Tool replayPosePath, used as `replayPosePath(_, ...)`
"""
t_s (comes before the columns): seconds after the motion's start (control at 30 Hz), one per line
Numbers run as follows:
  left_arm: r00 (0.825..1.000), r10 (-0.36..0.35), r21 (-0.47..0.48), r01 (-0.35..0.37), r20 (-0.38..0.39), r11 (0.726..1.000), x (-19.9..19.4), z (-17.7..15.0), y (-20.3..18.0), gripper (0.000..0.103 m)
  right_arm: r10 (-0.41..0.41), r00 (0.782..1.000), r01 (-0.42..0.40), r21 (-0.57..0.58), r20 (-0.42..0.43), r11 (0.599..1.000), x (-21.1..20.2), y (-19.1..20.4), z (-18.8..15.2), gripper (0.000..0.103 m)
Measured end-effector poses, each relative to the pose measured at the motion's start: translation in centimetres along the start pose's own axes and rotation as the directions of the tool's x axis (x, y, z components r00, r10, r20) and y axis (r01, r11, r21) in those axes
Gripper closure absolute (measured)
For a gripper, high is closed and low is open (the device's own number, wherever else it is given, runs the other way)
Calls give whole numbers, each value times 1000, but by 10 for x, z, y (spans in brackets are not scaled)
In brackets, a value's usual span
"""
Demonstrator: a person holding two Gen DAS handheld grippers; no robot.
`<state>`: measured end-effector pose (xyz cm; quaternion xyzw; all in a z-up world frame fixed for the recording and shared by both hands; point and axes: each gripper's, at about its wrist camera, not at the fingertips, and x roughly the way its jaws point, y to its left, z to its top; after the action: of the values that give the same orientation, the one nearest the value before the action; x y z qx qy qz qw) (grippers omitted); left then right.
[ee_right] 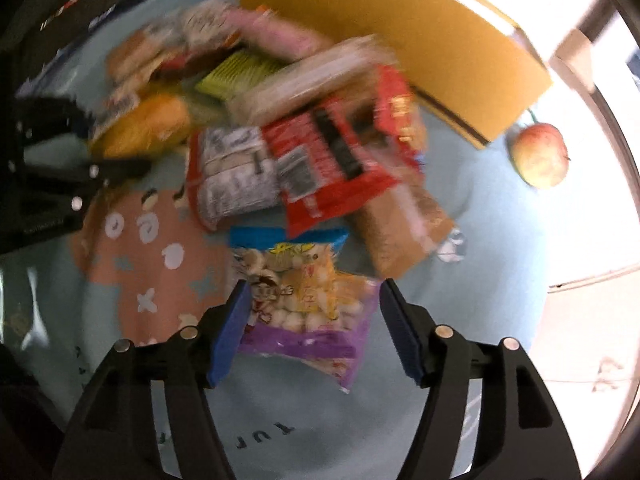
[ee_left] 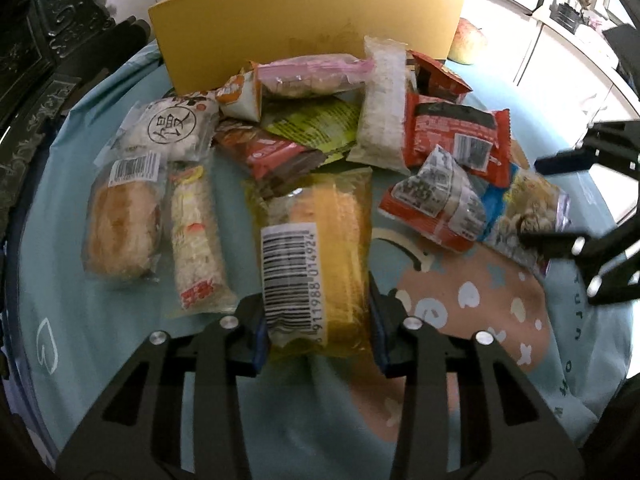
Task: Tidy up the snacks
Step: 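Carry both bags over the yellow box and open both grippers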
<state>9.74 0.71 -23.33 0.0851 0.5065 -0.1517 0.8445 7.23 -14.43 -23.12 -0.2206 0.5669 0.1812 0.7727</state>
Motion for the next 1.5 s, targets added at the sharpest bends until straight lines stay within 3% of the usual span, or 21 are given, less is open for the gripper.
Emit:
replayPosePath(0.13,1000,14,-12,-14,-2,1000,7,3,-1,62,-30,999,31,-63,13,998,6,16,-1,37)
replayPosePath(0.17,1000,16,-7,-16,0,1000,7,2,-3,62,-17,1000,18,-43,14,999,6,13,-2,39)
replayPosePath(0.23,1000,13,-11,-13,11,1000,5,1,-3,64,1,1000,-2,60,22,998,3,-3,-4,51)
replayPosePath(0.3,1000,0,-20,0,28,1000,-3,-3,-1,65,56,998,-61,164,36,985,-5,-22,-7,55)
replayPosePath(0.53,985,-67,-71,79,161,994,-50,0,7,66,155,974,-200,294,167,935,-58,-54,-21,55)
replayPosePath(0.8,955,-78,-46,95,286,994,-99,21,2,66,169,943,-266,341,288,902,-103,-81,-15,55)
replayPosePath(1.07,924,-65,-35,85,378,996,-121,83,-1,66,111,912,-274,385,395,882,-146,-126,21,55)
replayPosePath(1.3,914,-26,-91,68,405,994,-120,152,10,65,48,879,-253,379,475,890,-182,-168,84,55)
replayPosePath(1.5,909,22,-121,31,415,992,-119,218,23,65,1,869,-211,369,494,905,-193,-192,145,55)
